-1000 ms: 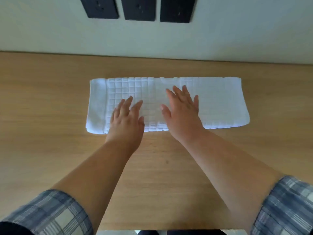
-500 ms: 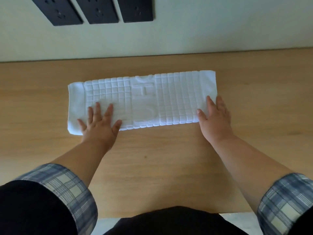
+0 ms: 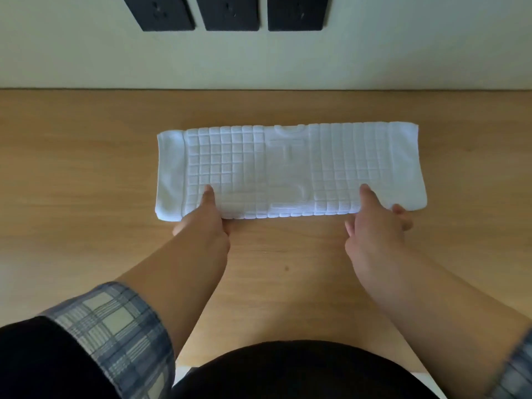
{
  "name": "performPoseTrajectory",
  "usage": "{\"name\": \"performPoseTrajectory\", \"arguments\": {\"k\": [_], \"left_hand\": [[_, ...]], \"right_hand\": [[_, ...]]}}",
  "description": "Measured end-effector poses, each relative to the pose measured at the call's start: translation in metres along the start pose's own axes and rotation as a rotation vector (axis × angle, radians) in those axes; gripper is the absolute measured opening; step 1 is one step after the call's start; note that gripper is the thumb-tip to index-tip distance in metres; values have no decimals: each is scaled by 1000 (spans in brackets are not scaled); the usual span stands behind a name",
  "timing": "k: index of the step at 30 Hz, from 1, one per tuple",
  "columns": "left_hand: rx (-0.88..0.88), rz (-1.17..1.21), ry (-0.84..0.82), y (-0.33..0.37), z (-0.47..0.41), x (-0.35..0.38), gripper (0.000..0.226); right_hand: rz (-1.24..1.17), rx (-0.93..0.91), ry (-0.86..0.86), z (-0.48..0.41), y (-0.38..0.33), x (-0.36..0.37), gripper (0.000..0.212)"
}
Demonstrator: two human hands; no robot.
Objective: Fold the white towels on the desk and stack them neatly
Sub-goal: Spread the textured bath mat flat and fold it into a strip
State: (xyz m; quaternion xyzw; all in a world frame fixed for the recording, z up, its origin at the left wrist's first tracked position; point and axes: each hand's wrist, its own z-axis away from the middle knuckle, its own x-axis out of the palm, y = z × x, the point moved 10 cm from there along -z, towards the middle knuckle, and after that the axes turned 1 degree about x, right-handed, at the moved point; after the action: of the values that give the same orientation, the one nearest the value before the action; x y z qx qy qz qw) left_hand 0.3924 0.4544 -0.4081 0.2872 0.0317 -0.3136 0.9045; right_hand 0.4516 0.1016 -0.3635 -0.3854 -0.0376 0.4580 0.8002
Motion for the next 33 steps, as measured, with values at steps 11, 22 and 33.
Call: {"name": "performPoseTrajectory", "arguments": {"k": [11, 22, 33], "left_hand": [[175, 150, -210, 107, -33, -39, 31], [296, 298, -253, 270, -142, -177, 44], [251, 324, -250, 351, -261, -242, 24]], "right_hand": [[25, -237, -156, 69, 10, 82, 46], [-327, 18, -383, 190, 93, 274, 66], [-34, -11, -486, 247, 127, 405, 60]]}}
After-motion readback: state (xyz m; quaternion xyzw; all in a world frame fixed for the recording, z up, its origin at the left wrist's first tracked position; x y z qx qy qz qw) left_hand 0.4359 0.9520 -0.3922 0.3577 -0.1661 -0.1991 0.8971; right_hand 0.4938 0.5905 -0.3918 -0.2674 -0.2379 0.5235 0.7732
